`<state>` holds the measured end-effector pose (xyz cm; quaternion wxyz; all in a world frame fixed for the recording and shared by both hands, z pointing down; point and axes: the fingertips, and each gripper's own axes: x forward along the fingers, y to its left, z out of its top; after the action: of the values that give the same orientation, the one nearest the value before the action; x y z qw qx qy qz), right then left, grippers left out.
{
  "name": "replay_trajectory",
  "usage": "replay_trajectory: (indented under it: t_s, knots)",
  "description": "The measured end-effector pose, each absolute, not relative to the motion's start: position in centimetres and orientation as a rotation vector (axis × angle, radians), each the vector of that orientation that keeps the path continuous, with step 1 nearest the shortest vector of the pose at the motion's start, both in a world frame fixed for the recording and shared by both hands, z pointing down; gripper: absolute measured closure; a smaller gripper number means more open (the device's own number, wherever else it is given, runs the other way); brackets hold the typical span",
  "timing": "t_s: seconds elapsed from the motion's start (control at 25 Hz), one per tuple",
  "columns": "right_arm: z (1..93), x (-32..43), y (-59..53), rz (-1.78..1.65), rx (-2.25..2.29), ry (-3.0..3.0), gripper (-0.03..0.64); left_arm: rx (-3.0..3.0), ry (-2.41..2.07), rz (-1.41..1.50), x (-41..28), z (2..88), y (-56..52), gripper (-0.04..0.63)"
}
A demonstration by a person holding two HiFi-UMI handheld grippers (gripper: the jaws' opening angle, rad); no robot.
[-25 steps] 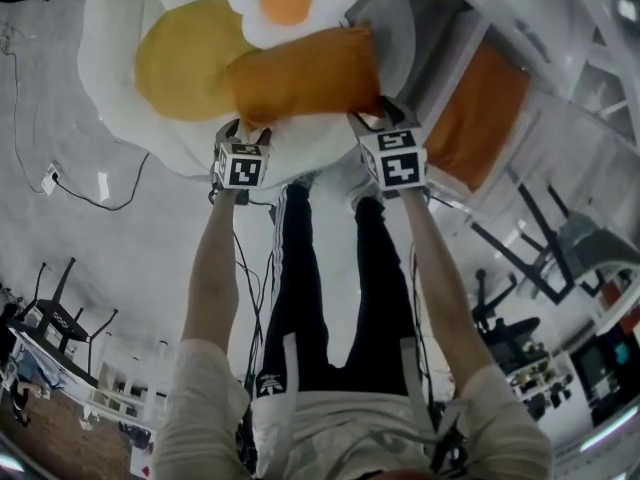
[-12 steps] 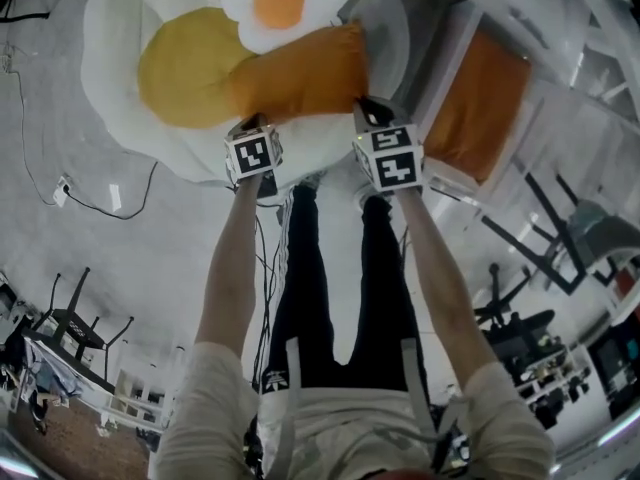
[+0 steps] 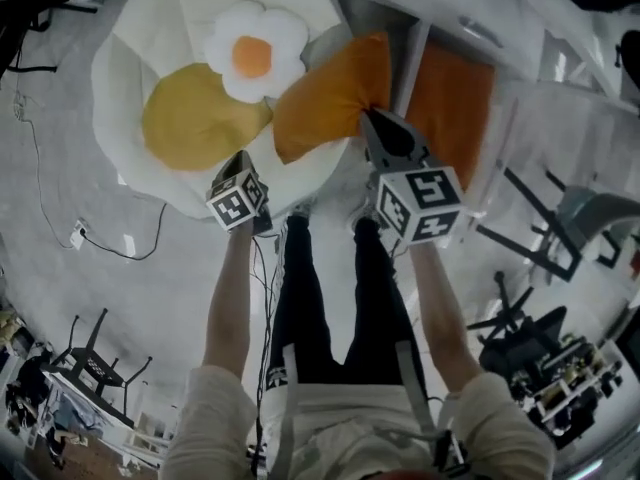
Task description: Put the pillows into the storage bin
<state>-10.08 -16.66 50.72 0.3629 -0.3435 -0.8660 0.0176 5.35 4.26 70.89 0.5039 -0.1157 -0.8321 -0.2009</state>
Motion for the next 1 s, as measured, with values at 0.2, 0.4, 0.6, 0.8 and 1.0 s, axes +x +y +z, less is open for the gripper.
replay_trajectory:
  t_s: [0.2,0.4,0.6,0.8,1.0]
  knots:
    - [44.2,-12.5,-25.6,0.126,-0.766,-2.380,0.604,-0.176,-2.133,-0.470,1.5,67.0,-1.0,0.589]
    - [41.2,-13.2,-35.8,0.190,-0.546,-2.516,0.604,-0.030,-2.180,-0.428,-2.4,65.9,-8.3,0.589]
    - [43.1,-12.9,-43.6,0.315,-0.399,-2.519,0.604,0.073,-2.163,-0.404,-3.9,66.8,-14.9,0.589]
    - [45.6,-11.0,-47.7,0.367,-0.396,-2.474,0.604,0.118,-2.132,-0.379,-4.1,67.8,-18.6,0.589]
    - [50.0,-8.4,-49.9,0.523,-0.440,-2.355,0.604,0.127,-2.101,-0.345,-4.3,68.6,-20.6,0.589]
